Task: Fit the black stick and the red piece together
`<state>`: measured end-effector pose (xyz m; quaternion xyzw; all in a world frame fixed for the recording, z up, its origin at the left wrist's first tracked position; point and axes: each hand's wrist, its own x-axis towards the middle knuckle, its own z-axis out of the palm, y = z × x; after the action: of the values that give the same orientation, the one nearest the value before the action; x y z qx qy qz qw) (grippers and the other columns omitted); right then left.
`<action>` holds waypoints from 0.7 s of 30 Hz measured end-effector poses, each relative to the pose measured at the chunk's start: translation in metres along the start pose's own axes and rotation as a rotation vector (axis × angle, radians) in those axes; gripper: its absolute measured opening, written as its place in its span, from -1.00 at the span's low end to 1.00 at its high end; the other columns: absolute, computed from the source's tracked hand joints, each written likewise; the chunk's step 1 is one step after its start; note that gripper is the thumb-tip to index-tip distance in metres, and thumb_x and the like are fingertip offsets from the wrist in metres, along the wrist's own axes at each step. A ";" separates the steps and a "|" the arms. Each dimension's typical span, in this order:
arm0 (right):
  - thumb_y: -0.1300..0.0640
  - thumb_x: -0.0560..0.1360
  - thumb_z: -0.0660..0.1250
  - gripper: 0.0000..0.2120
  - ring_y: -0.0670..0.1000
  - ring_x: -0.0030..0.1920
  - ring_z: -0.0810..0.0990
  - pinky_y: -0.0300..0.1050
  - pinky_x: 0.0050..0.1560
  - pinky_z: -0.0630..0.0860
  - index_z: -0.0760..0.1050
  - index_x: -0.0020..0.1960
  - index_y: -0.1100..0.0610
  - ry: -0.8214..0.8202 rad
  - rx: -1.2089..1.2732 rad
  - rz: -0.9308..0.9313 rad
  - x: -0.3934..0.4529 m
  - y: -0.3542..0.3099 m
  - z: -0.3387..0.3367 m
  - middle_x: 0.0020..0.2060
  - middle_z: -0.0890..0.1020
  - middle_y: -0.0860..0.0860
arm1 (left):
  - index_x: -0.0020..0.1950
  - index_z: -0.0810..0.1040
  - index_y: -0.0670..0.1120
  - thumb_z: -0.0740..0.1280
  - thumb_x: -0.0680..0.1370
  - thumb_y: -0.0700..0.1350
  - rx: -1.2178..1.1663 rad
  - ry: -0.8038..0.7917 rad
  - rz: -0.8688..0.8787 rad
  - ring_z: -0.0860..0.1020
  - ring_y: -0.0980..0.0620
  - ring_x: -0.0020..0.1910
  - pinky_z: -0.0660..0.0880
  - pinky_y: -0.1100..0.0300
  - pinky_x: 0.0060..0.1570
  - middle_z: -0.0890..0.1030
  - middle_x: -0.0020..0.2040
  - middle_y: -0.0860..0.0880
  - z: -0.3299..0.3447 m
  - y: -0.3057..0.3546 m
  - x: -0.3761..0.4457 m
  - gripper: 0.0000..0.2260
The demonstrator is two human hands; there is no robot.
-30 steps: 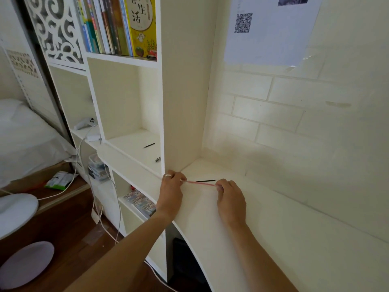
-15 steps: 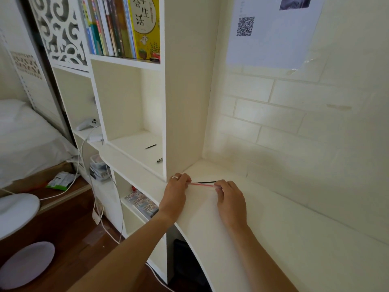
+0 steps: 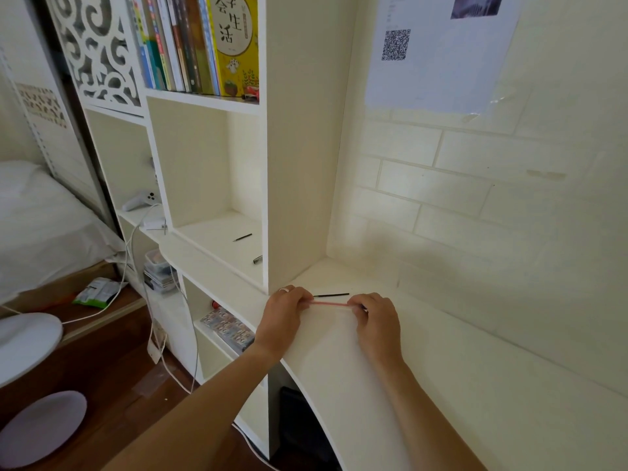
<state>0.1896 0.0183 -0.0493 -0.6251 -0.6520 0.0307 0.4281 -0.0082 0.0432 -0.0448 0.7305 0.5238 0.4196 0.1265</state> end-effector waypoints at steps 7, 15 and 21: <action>0.32 0.55 0.30 -0.78 0.05 -0.12 0.46 -0.37 -0.14 0.28 0.66 -0.03 0.07 -0.035 0.005 -0.018 0.000 -0.001 -0.002 -0.13 0.65 -0.03 | -0.04 0.65 -0.05 0.31 0.51 -0.33 0.014 -0.019 0.022 0.52 0.03 -0.10 0.46 0.17 -0.07 0.61 -0.13 0.02 -0.002 0.000 -0.002 -0.79; 0.29 0.54 0.34 -0.86 -0.04 -0.16 0.50 -0.40 -0.12 0.36 0.66 -0.03 0.13 0.033 0.054 0.085 0.000 -0.008 0.003 -0.11 0.45 -0.04 | -0.04 0.61 -0.07 0.34 0.53 -0.24 0.095 0.072 0.066 0.51 -0.01 -0.05 0.48 0.11 -0.12 0.60 -0.13 -0.01 0.000 0.008 -0.004 -0.90; 0.36 0.52 0.29 -0.79 0.06 -0.11 0.58 -0.21 -0.06 0.44 0.67 -0.04 0.17 -0.033 0.007 0.081 0.003 -0.005 0.007 -0.11 0.55 0.03 | -0.06 0.65 -0.07 0.38 0.50 -0.23 0.105 0.079 0.024 0.46 0.04 -0.01 0.43 0.22 -0.07 0.48 -0.06 0.01 0.002 0.002 -0.002 -0.90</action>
<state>0.1818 0.0234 -0.0487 -0.6489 -0.6329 0.0606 0.4179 -0.0057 0.0414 -0.0457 0.7250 0.5409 0.4217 0.0621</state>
